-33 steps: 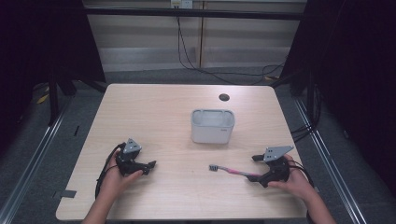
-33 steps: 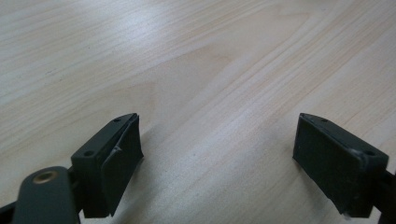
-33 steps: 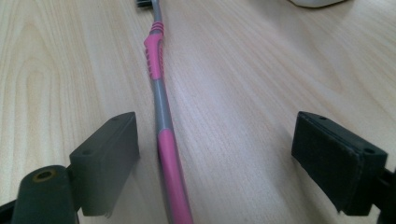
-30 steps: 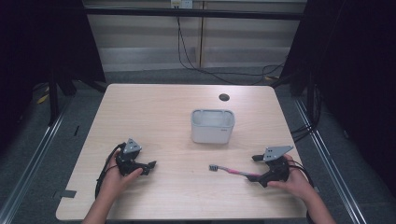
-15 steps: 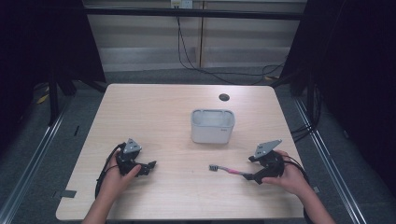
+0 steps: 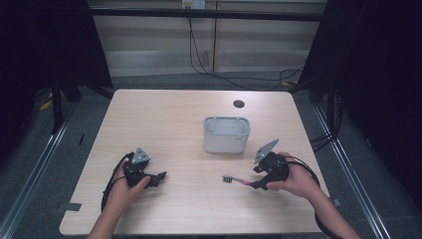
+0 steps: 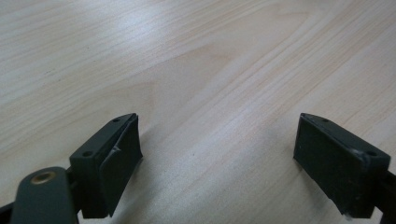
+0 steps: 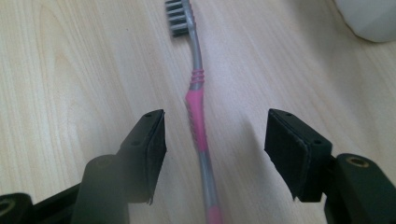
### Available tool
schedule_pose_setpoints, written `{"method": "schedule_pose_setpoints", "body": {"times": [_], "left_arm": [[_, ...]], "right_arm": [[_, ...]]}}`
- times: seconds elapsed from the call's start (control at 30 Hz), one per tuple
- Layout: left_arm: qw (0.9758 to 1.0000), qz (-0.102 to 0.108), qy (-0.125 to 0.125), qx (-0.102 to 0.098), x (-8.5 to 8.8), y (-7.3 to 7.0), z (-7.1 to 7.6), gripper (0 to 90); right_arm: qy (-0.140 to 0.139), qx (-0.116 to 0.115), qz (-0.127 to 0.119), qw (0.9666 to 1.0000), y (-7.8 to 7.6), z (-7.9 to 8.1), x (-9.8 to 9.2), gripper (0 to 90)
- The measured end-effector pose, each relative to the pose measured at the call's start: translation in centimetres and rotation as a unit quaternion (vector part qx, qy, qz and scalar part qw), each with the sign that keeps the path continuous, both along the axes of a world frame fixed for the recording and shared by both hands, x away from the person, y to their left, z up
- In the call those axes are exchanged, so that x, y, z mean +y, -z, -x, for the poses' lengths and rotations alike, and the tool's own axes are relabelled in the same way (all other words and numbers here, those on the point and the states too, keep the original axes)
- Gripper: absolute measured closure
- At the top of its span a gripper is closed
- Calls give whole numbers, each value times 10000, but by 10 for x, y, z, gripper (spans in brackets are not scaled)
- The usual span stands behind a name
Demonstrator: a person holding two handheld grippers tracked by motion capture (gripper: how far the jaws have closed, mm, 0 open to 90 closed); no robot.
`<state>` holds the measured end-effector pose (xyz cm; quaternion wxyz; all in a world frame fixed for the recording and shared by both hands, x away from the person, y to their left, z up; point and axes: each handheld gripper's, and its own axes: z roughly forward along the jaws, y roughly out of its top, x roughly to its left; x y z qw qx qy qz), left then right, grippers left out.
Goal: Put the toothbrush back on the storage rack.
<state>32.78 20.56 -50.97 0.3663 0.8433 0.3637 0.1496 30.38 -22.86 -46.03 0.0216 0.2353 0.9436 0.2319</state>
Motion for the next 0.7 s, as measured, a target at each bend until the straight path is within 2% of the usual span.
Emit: {"method": "schedule_pose_setpoints", "body": {"times": [0.23,0.4,0.43,0.53,0.7], "left_arm": [[10000,3,3,3,0,0,0,145],[10000,4,2,3,0,0,0,144],[10000,4,2,4,0,0,0,145],[10000,2,4,4,0,0,0,145],[10000,0,4,2,0,0,0,144]], "right_arm": [[-194,164,410,9988,-3,-7,20,426],[-186,238,491,9983,-4,-10,28,450],[-146,323,541,9979,-4,-11,31,470],[-163,334,540,9978,-3,-14,33,496],[-120,491,599,9969,-1,-17,38,543]]}}
